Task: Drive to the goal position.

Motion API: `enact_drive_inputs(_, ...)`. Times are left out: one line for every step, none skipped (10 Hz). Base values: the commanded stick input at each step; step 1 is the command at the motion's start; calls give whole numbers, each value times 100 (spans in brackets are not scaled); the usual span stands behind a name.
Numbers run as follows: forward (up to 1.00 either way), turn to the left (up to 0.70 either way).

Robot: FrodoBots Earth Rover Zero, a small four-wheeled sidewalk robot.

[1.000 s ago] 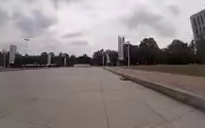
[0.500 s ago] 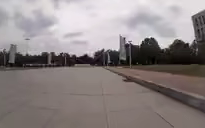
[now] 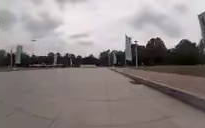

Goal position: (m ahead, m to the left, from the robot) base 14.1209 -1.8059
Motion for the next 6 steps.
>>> enact_drive_inputs(60,2)
enact_drive_inputs(60,0)
enact_drive_inputs(60,0)
enact_drive_inputs(60,0)
enact_drive_inputs(60,0)
enact_drive_inputs(60,0)
